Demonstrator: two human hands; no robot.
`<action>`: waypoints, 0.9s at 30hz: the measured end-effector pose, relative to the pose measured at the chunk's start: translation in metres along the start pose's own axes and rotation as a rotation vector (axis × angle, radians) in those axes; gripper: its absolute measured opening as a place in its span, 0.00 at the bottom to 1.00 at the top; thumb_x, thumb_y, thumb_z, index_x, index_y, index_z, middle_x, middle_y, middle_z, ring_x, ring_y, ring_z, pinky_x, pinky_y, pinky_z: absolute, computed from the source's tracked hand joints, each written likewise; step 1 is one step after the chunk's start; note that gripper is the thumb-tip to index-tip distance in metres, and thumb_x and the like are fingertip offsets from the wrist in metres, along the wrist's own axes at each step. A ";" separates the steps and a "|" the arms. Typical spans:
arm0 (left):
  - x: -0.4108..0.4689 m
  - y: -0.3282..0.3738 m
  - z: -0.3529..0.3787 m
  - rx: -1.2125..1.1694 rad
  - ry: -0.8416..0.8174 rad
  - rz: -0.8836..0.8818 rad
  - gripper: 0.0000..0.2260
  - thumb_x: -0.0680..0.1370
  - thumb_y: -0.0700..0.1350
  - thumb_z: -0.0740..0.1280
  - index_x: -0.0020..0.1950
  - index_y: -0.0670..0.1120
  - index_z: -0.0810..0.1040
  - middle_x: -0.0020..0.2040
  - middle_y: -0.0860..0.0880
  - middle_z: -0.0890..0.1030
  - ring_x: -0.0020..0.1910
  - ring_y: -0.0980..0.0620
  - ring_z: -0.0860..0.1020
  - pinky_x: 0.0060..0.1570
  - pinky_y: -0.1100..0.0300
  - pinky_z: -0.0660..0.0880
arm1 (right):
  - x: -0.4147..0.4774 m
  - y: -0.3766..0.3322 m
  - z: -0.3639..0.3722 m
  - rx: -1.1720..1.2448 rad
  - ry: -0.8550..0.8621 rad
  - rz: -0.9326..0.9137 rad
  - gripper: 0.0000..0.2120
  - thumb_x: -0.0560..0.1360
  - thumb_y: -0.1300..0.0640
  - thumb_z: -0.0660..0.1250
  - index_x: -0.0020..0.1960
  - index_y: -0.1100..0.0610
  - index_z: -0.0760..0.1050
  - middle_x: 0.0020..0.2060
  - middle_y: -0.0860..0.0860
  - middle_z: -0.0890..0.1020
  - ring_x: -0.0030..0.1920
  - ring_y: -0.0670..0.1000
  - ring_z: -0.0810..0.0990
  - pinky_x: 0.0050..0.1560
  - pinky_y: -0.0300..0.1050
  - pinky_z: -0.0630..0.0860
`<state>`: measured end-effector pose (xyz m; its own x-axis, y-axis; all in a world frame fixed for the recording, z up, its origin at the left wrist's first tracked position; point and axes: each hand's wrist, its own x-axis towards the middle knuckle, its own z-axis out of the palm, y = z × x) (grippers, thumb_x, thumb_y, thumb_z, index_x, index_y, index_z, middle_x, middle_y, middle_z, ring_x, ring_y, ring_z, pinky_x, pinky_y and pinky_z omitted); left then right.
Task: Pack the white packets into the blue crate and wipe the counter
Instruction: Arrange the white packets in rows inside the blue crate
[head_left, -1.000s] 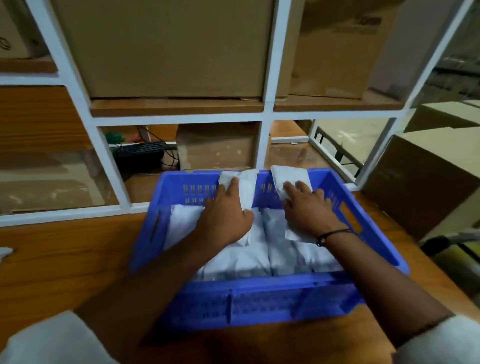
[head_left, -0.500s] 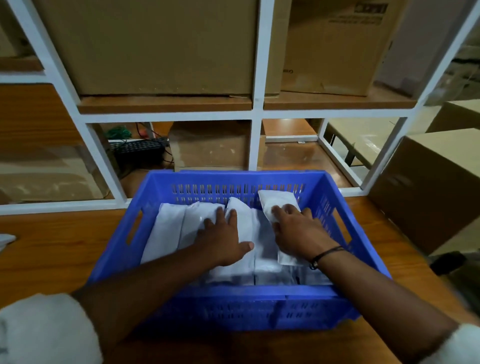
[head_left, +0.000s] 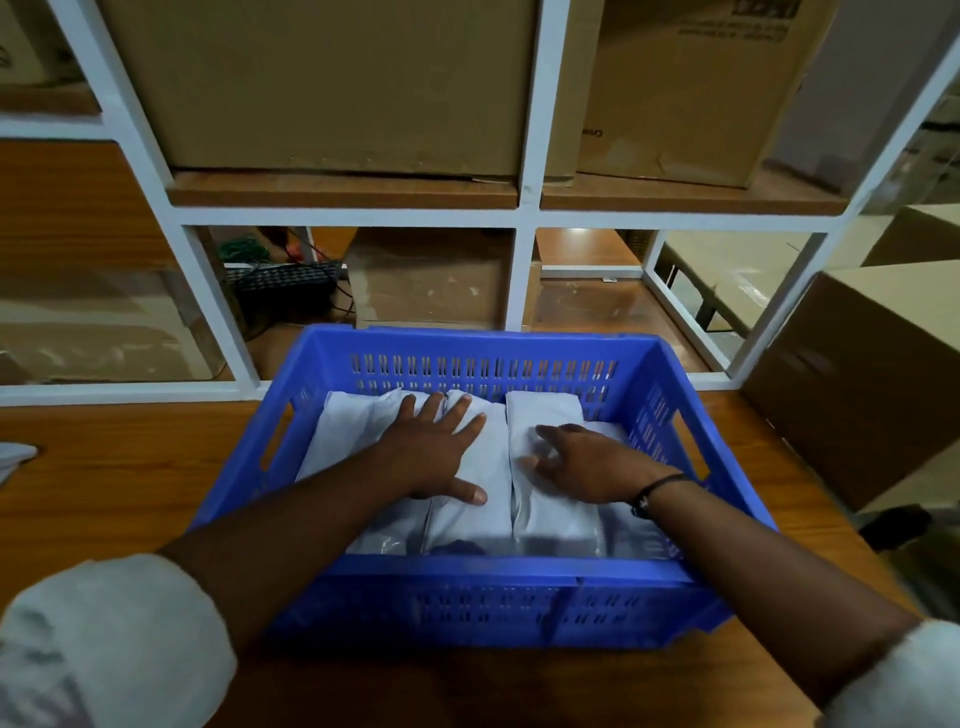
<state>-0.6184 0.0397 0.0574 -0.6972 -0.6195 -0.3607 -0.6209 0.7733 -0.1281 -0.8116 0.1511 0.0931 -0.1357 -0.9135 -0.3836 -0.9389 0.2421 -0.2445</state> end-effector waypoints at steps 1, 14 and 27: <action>-0.001 0.000 -0.001 -0.001 0.001 -0.003 0.48 0.74 0.75 0.56 0.82 0.52 0.38 0.82 0.47 0.36 0.81 0.40 0.39 0.76 0.37 0.40 | 0.000 0.003 -0.002 -0.028 -0.012 -0.025 0.29 0.81 0.40 0.60 0.76 0.53 0.62 0.72 0.57 0.69 0.69 0.59 0.72 0.65 0.50 0.70; 0.003 -0.005 -0.011 -0.063 -0.165 -0.031 0.46 0.76 0.75 0.52 0.82 0.50 0.36 0.83 0.48 0.41 0.81 0.40 0.43 0.76 0.34 0.41 | 0.029 0.001 -0.001 -0.375 -0.247 -0.106 0.60 0.67 0.33 0.75 0.82 0.50 0.39 0.81 0.52 0.43 0.81 0.57 0.45 0.79 0.58 0.53; 0.005 0.005 0.003 -0.089 -0.170 0.098 0.65 0.65 0.78 0.66 0.78 0.45 0.27 0.78 0.42 0.27 0.80 0.41 0.34 0.78 0.42 0.37 | 0.035 0.023 -0.010 -0.215 -0.197 -0.158 0.62 0.64 0.33 0.77 0.82 0.49 0.41 0.82 0.50 0.44 0.81 0.53 0.49 0.79 0.52 0.52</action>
<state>-0.6238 0.0412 0.0521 -0.6901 -0.5043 -0.5191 -0.5873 0.8094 -0.0057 -0.8414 0.1210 0.0831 0.0611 -0.8483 -0.5260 -0.9915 0.0089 -0.1295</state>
